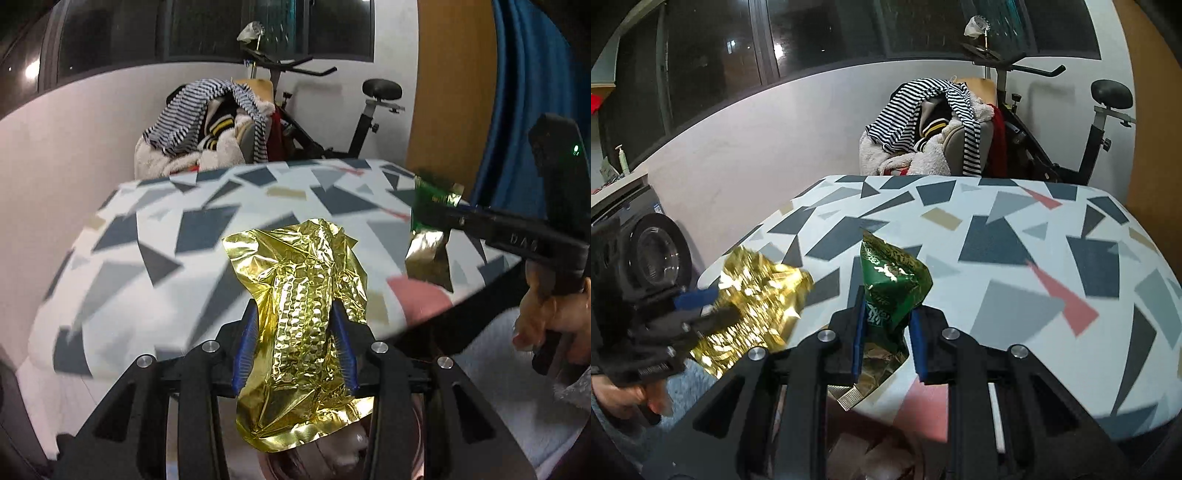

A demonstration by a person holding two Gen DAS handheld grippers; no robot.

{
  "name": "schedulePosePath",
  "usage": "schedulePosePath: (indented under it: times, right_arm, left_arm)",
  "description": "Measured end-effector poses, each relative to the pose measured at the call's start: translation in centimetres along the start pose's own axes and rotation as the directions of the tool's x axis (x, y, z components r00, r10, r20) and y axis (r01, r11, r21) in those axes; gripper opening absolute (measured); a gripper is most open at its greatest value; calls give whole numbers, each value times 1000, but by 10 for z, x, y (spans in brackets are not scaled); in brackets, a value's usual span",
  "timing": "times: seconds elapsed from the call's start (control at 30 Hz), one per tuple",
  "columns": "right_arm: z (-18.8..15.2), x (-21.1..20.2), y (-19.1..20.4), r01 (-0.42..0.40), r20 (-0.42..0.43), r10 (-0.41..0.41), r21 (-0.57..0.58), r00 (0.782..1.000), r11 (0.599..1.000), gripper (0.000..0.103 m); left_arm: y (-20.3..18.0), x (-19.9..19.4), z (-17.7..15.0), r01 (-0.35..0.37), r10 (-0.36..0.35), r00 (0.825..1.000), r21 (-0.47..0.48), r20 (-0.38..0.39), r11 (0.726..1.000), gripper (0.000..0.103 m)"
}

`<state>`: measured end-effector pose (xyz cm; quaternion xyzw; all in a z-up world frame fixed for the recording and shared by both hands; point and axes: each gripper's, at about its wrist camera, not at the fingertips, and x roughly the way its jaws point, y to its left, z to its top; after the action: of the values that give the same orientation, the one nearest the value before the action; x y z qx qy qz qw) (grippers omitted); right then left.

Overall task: Collect trash
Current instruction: 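Drop the gold foil into the bin with the left gripper while the right carries the green wrapper, then lower the green wrapper into the bin and open the right gripper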

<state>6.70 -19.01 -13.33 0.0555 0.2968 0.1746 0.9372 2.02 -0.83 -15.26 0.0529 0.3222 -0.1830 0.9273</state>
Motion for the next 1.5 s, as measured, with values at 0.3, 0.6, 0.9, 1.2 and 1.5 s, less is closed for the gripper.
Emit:
schedulePosePath:
  times: [0.3, 0.6, 0.9, 1.2, 1.5]
  right_arm:
    - [-45, -16, 9, 42, -16, -41, 33, 999, 999, 24]
    - [-73, -15, 4, 48, -26, -47, 25, 999, 999, 24]
    - [-78, -6, 6, 34, -44, -34, 8, 998, 999, 24]
    - [-78, -1, 6, 31, -56, -29, 28, 998, 999, 24]
    - [-80, 4, 9, 19, -87, -18, 13, 996, 1000, 24]
  left_arm:
    - [-19, -4, -50, -18, 19, 1000, 24, -17, 1000, 41]
    - [-19, 6, -59, -23, 24, 999, 21, -41, 1000, 42]
    - [-21, 15, -63, -3, 4, 998, 22, -70, 1000, 45]
    - [-25, 16, -65, 46, -44, 996, 25, -76, 999, 64]
    - [-15, 5, -60, -33, 32, 999, -14, -16, 999, 82]
